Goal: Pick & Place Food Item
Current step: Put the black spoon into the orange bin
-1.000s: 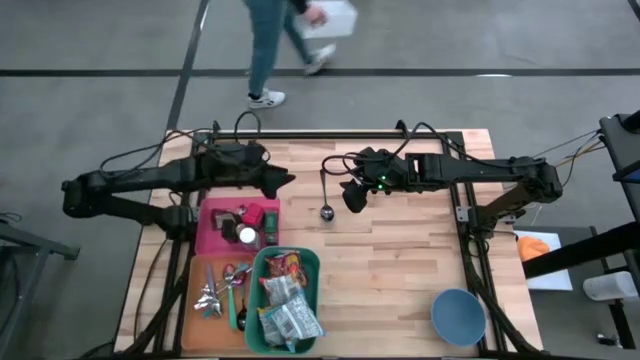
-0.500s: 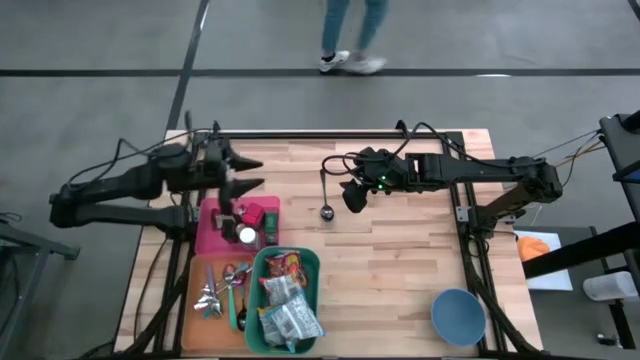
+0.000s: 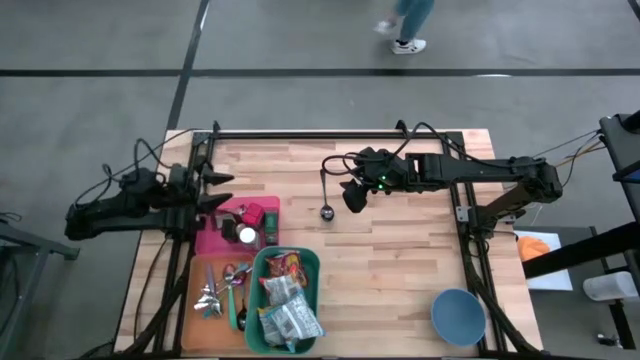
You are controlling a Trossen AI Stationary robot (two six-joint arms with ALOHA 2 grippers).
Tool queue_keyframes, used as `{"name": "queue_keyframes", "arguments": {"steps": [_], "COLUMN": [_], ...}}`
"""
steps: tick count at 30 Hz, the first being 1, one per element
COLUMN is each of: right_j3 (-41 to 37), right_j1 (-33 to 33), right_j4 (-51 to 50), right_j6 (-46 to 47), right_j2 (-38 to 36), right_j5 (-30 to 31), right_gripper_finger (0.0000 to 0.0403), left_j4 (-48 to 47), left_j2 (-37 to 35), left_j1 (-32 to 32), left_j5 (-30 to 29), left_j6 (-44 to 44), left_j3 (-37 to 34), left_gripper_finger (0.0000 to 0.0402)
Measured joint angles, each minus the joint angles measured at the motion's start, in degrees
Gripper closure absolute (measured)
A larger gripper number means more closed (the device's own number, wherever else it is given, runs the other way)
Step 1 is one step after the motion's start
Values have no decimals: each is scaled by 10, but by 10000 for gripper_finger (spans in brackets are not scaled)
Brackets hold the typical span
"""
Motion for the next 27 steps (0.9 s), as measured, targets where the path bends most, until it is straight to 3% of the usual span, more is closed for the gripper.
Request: {"name": "queue_keyframes", "arguments": {"steps": [5, 19, 22, 27], "right_j3": [0, 0, 0, 0], "right_j1": [0, 0, 0, 0], "right_j4": [0, -1, -1, -1], "right_j6": [0, 0, 0, 0], "right_j2": [0, 0, 0, 0], "right_j5": [0, -1, -1, -1], "right_gripper_finger": [170, 170, 170, 170], "left_j4": [23, -33, 0, 133], "left_j2": [-104, -103, -103, -102], "left_j1": [0, -1, -2, -2], "left_j5": [3, 3, 3, 3], "left_j6": [-5, -18, -40, -38], "left_j3": [-70, -123, -164, -231], "left_gripper_finger": [162, 162, 163, 163]}}
